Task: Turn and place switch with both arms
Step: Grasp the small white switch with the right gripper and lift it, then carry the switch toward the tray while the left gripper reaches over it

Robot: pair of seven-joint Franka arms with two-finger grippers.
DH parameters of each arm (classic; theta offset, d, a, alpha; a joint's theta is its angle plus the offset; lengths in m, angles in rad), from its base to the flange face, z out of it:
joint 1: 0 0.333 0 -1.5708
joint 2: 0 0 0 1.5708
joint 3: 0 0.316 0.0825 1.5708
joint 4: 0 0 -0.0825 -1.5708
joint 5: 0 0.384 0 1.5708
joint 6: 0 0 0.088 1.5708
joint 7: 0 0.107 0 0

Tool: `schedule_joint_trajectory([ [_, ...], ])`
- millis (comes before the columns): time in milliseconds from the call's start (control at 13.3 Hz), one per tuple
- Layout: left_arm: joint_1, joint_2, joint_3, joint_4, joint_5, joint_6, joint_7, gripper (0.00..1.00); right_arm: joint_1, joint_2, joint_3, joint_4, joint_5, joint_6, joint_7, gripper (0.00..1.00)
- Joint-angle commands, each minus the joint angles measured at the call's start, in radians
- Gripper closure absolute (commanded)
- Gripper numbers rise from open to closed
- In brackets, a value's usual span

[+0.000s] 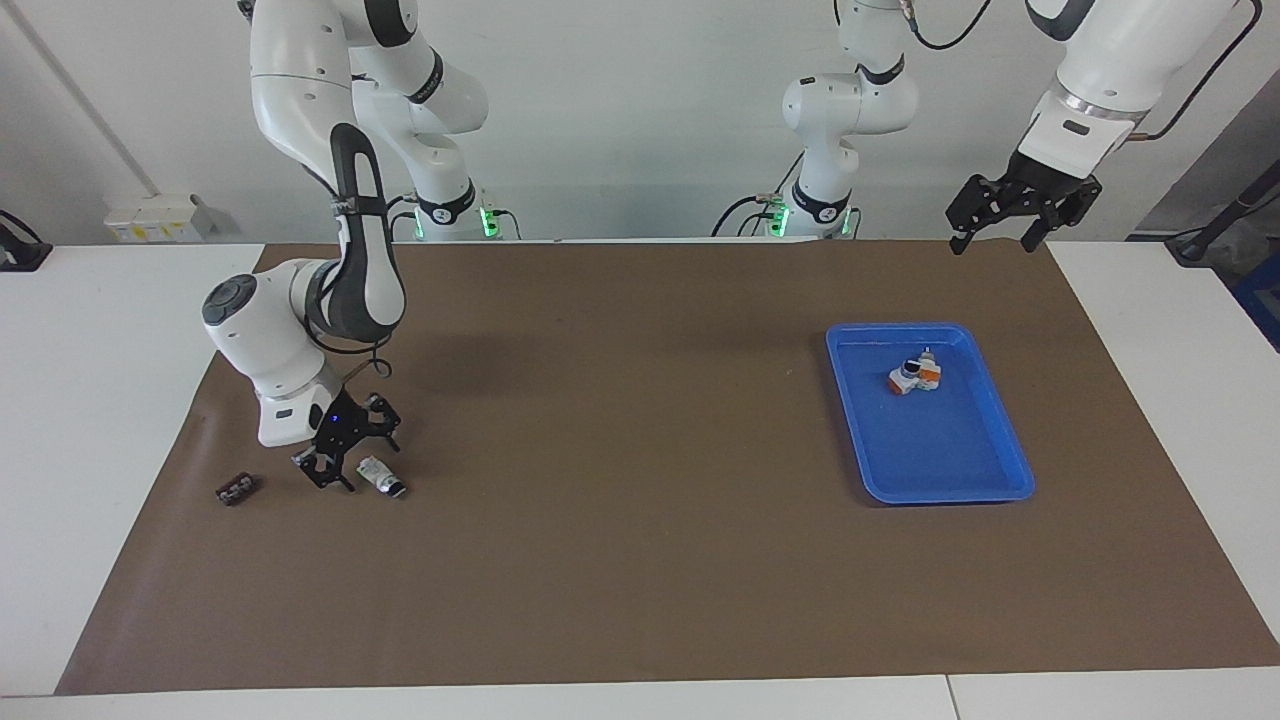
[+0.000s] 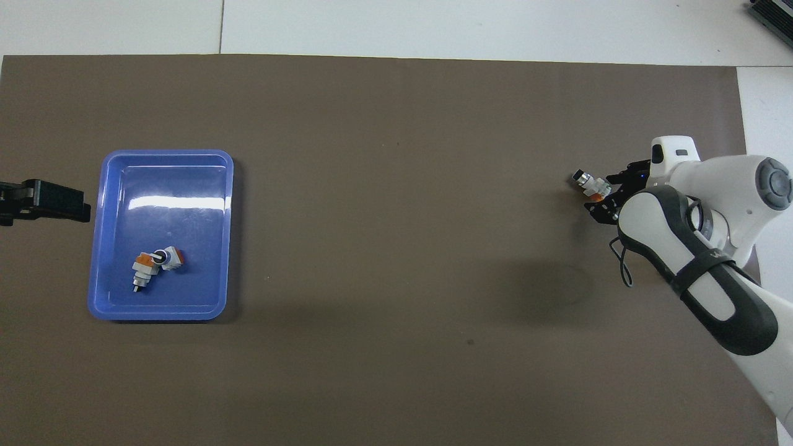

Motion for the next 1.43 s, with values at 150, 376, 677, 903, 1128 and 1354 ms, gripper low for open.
schedule_joint_trajectory([
  [150, 0.002, -0.027, 0.003, -0.026, 0.0, -0.009, 0.006, 0.0, 0.014, 0.007, 0.005, -0.001, 0.031, 0.032, -0.017, 1.0],
  [376, 0.002, -0.027, 0.003, -0.024, 0.0, -0.003, 0.002, 0.0, 0.04, -0.019, 0.006, 0.007, 0.009, -0.02, -0.109, 1.0],
  [677, -0.002, -0.025, 0.003, -0.024, 0.0, 0.01, 0.0, 0.0, 0.046, -0.095, 0.09, 0.1, 0.096, -0.2, -0.317, 1.0],
  [903, -0.001, -0.027, 0.001, -0.045, -0.003, 0.031, 0.002, 0.0, 0.049, -0.131, 0.259, 0.108, 0.357, -0.274, -0.317, 1.0],
  [1128, 0.004, -0.061, 0.006, -0.102, -0.082, 0.033, -0.052, 0.0, 0.057, -0.183, 0.447, 0.119, 0.526, -0.259, -0.183, 1.0],
  [1354, 0.031, -0.082, 0.008, -0.144, -0.246, 0.022, -0.138, 0.09, 0.184, -0.214, 0.471, 0.154, 0.528, -0.129, -0.014, 1.0],
])
